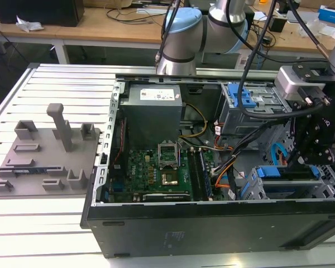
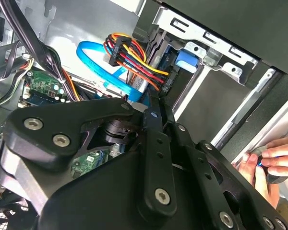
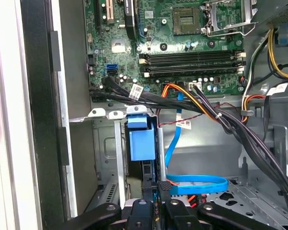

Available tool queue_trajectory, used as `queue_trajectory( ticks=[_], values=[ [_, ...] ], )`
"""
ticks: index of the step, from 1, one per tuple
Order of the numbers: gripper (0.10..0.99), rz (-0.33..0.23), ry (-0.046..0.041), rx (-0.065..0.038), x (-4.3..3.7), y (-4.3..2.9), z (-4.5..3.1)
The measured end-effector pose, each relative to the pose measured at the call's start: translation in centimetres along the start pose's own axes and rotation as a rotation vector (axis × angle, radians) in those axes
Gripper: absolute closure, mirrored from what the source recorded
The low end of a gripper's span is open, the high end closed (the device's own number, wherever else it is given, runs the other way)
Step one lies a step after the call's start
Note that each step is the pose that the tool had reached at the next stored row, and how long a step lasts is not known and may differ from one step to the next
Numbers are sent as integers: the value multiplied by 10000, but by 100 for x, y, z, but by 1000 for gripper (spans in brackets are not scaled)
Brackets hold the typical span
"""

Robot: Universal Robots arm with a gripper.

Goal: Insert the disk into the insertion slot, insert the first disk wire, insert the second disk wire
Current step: 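Insert the second disk wire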

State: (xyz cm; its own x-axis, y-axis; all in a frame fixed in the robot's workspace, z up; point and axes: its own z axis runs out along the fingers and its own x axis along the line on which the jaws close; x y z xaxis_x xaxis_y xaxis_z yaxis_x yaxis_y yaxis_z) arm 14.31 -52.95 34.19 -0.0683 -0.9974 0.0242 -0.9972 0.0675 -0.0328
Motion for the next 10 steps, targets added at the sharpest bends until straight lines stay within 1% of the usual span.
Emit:
queue_trajectory(
  ticks=[4, 7, 9, 10],
  values=[
    [925, 0, 2, 0, 7, 1, 38],
    [925, 0, 1, 0, 11, 1, 46],
    [925, 2, -29, -2, 12, 1, 1],
    [925, 1, -8, -1, 14, 0, -43]
  ],
)
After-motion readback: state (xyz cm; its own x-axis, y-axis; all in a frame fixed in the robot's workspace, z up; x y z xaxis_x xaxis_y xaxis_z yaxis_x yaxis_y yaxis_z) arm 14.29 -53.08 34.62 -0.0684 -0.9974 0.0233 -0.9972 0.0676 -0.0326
